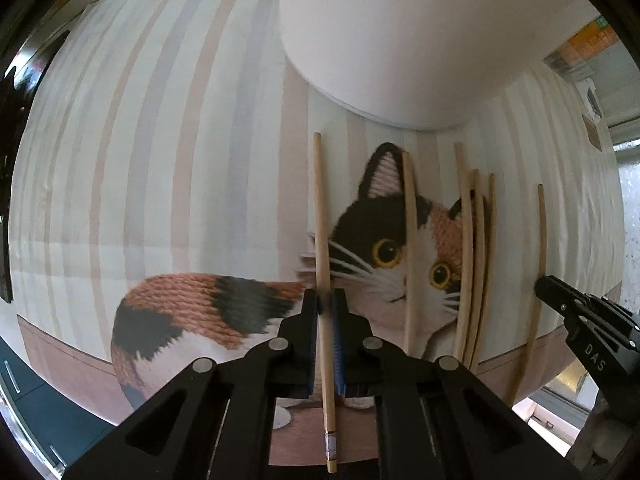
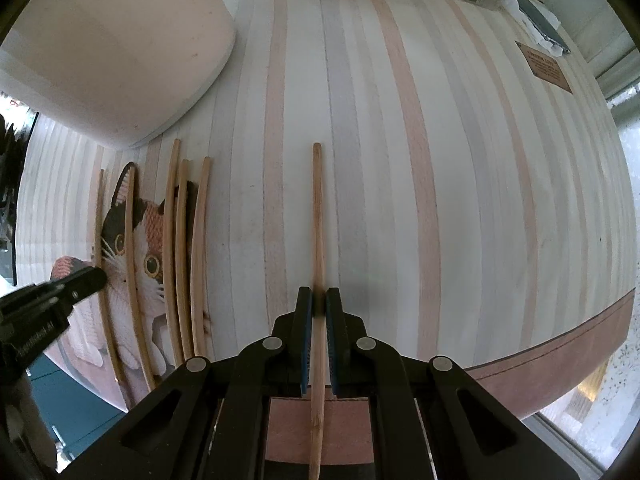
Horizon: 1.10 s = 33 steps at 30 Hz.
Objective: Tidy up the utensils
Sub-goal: 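Adjust the right gripper's hold on its chopstick on the placemat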
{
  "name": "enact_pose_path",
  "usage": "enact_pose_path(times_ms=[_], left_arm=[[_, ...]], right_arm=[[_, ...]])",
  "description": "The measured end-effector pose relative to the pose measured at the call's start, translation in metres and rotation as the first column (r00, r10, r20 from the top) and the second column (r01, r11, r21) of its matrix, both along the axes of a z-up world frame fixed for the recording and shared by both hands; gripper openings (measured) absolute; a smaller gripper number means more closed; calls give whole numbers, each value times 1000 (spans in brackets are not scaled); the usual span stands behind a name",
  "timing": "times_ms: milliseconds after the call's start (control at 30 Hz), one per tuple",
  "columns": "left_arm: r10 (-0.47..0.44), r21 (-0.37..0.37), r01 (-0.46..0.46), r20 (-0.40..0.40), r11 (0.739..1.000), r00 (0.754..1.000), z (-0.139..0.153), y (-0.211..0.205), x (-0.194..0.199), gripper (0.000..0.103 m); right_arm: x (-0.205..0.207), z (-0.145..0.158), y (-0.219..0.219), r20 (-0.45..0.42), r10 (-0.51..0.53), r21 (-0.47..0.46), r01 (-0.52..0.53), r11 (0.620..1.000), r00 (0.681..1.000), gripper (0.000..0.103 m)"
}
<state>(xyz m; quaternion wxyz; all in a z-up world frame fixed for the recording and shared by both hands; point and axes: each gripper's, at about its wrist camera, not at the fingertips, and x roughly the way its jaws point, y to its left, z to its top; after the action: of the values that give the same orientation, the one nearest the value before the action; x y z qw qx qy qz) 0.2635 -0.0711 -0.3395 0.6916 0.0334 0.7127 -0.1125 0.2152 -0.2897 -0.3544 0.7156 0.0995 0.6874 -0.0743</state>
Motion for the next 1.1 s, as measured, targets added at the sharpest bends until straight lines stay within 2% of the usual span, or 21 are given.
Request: enact_pose_path(times_ms=[67,133,267,567,867,1000,1100], left_arm=[[-4,-7,3,-17,1000,1000,-1,0,0,5],[-9,-16,8,-31,1000,999,8,25,-3,7],[-4,-20,4,-30,1000,1000,12,26,-17,7],[-7,-13,6,-28,1000,1000,9,30,-11,7],[-7,-14,6,-24,1000,1000,11,27,-16,7],[-10,0,10,-9,1000,1000,10,25,-19,5],[-15,46,13,30,999,999,12,20,-22,5]], right_arm=[[-1,1,-2,-1,-4,4,4,1000,1000,7],[-2,4,-7,-17,-4,7,4,1000,1000,8],[-1,6,-17,-50,-8,20,9,1000,999,8],[7,6,-12,-62,14,-11,-15,1000,998,9],[21,6,9,-60,33,-30,-35,999,998,21],[25,5,24,-51,47,-60,-50,997,998,20],[24,6,27,-34,43,-81,-45,996,998,8]])
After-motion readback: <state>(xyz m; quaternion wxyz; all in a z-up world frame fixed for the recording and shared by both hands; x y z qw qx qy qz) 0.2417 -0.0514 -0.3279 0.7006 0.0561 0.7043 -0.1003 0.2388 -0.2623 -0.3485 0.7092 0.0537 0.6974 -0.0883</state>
